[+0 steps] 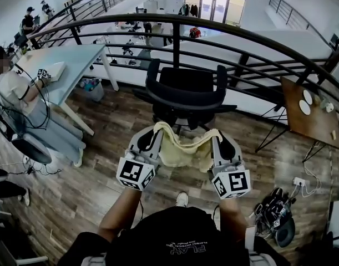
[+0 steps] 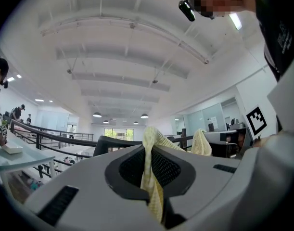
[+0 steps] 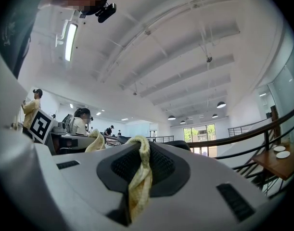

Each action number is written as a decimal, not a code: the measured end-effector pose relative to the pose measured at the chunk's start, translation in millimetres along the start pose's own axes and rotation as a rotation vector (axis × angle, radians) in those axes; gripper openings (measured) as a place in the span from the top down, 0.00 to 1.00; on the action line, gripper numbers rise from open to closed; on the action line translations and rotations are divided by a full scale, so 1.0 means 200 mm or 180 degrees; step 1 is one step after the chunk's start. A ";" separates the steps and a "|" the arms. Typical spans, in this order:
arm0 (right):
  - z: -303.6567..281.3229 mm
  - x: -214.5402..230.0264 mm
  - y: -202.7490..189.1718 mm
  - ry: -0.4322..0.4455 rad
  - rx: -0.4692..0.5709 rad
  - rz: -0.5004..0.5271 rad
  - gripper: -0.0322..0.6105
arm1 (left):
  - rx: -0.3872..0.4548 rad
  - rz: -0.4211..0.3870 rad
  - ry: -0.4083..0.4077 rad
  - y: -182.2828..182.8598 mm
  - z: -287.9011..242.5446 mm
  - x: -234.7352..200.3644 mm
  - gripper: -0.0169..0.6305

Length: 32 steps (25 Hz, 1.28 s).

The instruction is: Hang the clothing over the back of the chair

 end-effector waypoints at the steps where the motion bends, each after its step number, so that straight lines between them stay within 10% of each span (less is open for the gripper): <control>1: -0.02 0.01 0.01 0.0013 0.0034 0.0001 0.88 | 0.0027 0.0049 0.0013 0.01 -0.02 -0.02 0.94; 32: -0.50 0.27 0.37 0.0364 0.0524 0.0242 0.88 | 0.0306 -0.0502 0.0413 0.37 -0.45 -0.32 0.94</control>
Point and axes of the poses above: the fingertips, and each gripper's own axes: z backward along the fingers, x to its right, y out of its top, the point moved 1 cm from there along z, backward along the fingers, and after that the axes turned 12 degrees about x, right-handed, at the moved point
